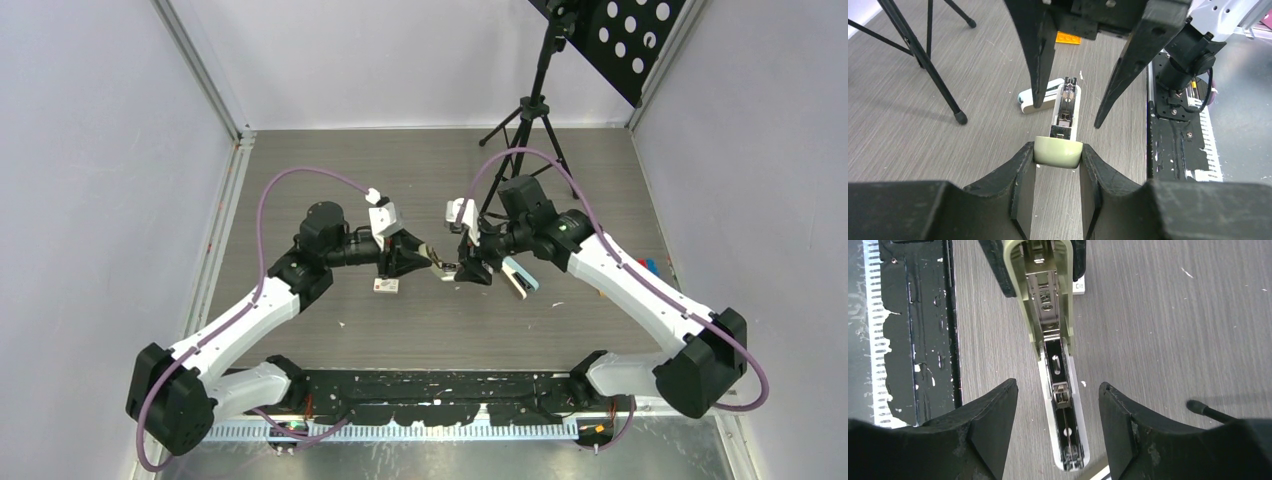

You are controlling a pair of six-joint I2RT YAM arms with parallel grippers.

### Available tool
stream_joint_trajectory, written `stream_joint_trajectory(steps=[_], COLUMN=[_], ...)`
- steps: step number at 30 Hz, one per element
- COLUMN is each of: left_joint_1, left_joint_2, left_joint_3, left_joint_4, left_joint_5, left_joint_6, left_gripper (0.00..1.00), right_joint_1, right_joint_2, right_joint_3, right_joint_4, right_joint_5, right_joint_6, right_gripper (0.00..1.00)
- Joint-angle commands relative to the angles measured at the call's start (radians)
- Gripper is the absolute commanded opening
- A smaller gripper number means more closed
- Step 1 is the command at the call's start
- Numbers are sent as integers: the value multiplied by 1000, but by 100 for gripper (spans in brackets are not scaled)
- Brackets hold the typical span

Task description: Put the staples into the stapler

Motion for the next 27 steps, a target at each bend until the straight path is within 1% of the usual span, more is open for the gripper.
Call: stream_joint_trajectory(steps=[1, 6, 7, 13, 16, 17, 19, 22, 23, 24, 25, 26, 27], left_joint_1=[2, 2, 2, 2, 3, 3, 2, 2, 3, 2, 2, 3, 2], left_joint_2=[-36, -39, -40, -46, -63, -74, -106, -161, -184, -211, -238, -271, -304], left_joint_3=[44, 49, 50, 49, 43, 41, 37, 21, 12, 1, -14, -28, -43], left_joint_4=[19, 12, 12, 3, -32, -52, -94, -153, -187, -203, -215, -222, -229], left_joint_5=[47, 58, 60, 58, 29, 12, -25, -101, -141, -186, -246, -303, -365], left_joint_6=[0, 2, 3, 8, 30, 41, 75, 119, 128, 130, 128, 125, 124], left_gripper=[0, 0, 0, 0, 0, 3, 20, 49, 56, 66, 78, 94, 99], right_joint_1=[34, 73, 76, 79, 79, 79, 79, 79, 79, 79, 78, 77, 74], right_joint_2=[42, 78, 80, 84, 100, 111, 136, 189, 201, 229, 253, 279, 310], right_joint_3=[23, 28, 27, 21, 26, 30, 43, 63, 70, 78, 87, 98, 115], right_joint_4=[-1, -37, -38, -11, 0, 2, 5, 18, 28, 42, 54, 64, 70], right_joint_5=[5, 60, 64, 60, 60, 60, 62, 73, 81, 92, 105, 114, 124], right_joint_6=[-48, -70, -73, -66, -69, -71, -79, -99, -105, -111, -117, -123, -124], right_gripper=[64, 58, 55, 24, 10, 7, 1, 0, 0, 0, 0, 0, 0])
